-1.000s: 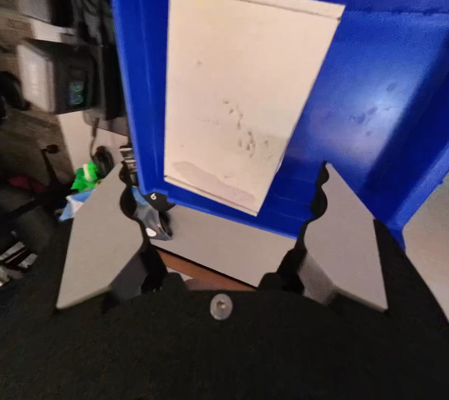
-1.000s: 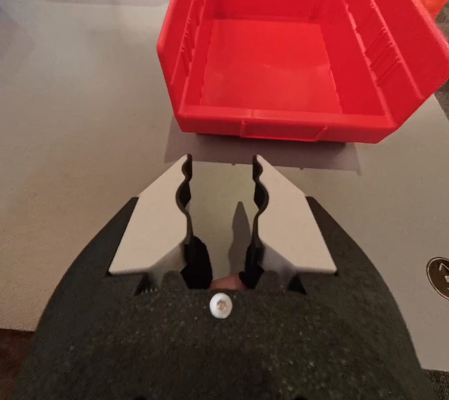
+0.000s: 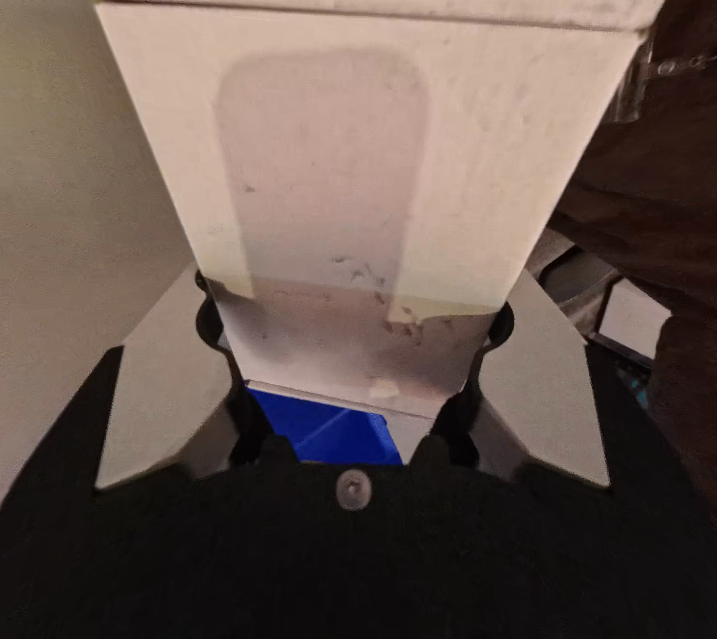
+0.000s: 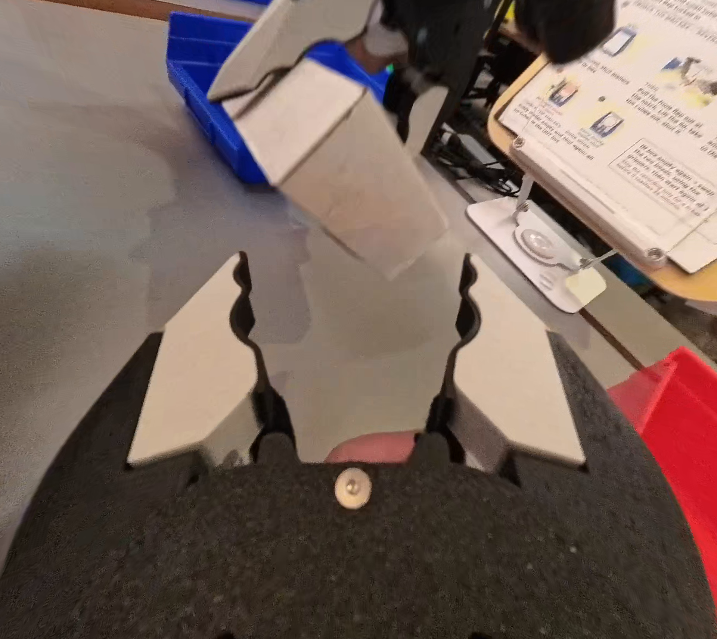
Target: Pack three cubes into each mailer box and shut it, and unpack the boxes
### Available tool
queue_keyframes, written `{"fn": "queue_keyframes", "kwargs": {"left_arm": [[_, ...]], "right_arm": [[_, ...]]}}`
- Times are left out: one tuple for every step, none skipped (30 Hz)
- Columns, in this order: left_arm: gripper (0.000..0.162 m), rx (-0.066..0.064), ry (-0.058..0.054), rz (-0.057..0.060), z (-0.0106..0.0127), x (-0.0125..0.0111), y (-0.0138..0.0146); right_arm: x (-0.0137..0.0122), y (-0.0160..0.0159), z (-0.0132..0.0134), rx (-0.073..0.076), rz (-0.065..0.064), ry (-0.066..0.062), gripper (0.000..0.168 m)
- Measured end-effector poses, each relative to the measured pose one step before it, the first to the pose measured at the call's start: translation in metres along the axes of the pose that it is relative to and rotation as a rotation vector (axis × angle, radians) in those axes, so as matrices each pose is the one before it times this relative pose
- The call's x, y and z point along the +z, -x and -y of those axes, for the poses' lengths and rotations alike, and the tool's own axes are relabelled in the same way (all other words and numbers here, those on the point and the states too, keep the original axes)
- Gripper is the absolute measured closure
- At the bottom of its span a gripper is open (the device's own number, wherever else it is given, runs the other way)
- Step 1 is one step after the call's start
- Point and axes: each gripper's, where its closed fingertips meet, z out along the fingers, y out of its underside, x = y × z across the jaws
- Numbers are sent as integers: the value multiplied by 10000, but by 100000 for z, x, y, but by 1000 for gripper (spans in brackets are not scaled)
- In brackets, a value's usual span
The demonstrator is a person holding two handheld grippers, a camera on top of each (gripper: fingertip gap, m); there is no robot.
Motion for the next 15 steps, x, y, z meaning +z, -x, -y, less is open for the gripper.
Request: {"fn": "queue_keyframes", "kwargs": {"left_arm": [[24, 85, 377, -298, 662, 1470, 86], [24, 87, 277, -275, 711, 1289, 139], [24, 98, 117, -253, 861, 1055, 158], [24, 99, -46, -226, 1003, 810, 138], [24, 127, -178, -197, 1073, 565, 95], [24, 119, -260, -219, 1064, 375, -18], [23, 74, -246, -185, 905, 296, 1], [23, 25, -41, -55, 376, 357, 195], [23, -78, -46, 16, 133, 376, 313], [22, -252, -230, -48, 250, 198, 262], [22, -282, -396, -55, 291, -9, 192], [21, -171, -376, 45, 101, -199, 190], [27, -112, -296, 327, -96, -384, 362], [33, 20, -204, 579, -241, -484, 496], [34, 133, -135, 711, -248, -504, 448]], "right_arm": [[-192, -178, -103, -235, -319, -287, 61], [-208, 155, -205, -108, -101, -289, 62], [77, 637, -464, -131, 182, -113, 62], [162, 839, -707, -119, 312, 117, 62], [215, 982, -700, -51, 399, 129, 63], [235, 764, -600, -23, 313, 88, 64], [192, 17, -463, 63, -115, 14, 66], [-150, -470, -533, -23, -250, 68, 83], [-99, 45, -598, -91, 169, 107, 83], [47, -116, -503, 125, 173, 151, 84], [-4, -239, -437, 399, 160, 93, 85], [-45, -283, -327, 552, 190, 36, 85], [-56, -289, -170, 657, 178, -68, 86], [8, -549, -290, 677, 73, 20, 87], [83, -607, -363, 659, 59, 110, 88]]}}
